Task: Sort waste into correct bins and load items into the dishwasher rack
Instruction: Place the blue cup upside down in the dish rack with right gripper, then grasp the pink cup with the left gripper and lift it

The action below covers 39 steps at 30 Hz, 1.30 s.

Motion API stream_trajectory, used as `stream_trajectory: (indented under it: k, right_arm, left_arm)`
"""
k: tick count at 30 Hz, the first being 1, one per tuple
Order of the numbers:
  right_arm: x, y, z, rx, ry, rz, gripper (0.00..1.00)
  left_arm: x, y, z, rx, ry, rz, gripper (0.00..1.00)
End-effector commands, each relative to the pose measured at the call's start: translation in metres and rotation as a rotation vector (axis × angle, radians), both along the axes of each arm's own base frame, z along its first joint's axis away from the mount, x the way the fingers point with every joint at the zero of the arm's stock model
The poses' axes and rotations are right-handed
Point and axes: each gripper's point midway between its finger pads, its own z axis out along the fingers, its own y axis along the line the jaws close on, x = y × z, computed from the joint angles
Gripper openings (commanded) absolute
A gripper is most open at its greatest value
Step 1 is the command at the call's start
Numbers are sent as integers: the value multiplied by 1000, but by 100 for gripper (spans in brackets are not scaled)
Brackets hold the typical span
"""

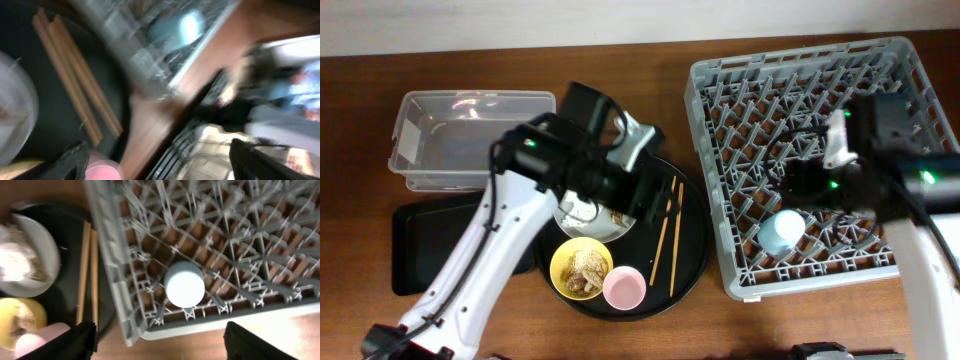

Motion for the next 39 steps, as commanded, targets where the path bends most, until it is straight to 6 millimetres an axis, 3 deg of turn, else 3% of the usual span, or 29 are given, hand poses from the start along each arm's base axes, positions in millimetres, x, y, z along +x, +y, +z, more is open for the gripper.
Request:
stream_trajectory:
  k: [1,4,6,8,14,21,24,27,29,36,38,39]
  right_arm:
    - [-16,4,38,32,-140,-7,88]
    - [-29,4,52,35,-203,-8,90]
    - [-39,4,57,35,-219,-8,90]
    - [-44,3,56,35,-214,-8,90]
    - [-47,4,53,37,-191,-7,90]
    - [-46,5,52,44,-181,-12,90]
    - [-46,5,52,45,-181,-12,89]
    - [-46,5,51,45,-178,-12,89]
    - [-48,5,50,45,-170,-12,89]
    - [-54,6,47,50,-142,-8,89]
    - [-54,15,48,84,-146,43,89]
    - [-55,37,53,147,-173,201,89]
  left_arm:
    - [1,44,-42,459,-111,167,75]
    - [-20,40,-69,550,-77,199,64]
    - [-43,34,-96,604,-43,211,50]
    - [-54,29,-109,622,-41,205,46]
    - [-88,15,-144,653,-61,126,42]
    - [-94,25,-180,703,-115,140,35]
    - [-100,29,-187,712,-94,130,3]
    - [-97,19,-174,668,-112,96,0]
    - [-94,8,-155,622,-133,55,0]
    - [-69,-33,-45,342,-237,-34,0]
    - [-54,-37,-4,170,-211,-39,0]
    - [-45,-37,24,16,-170,-61,0]
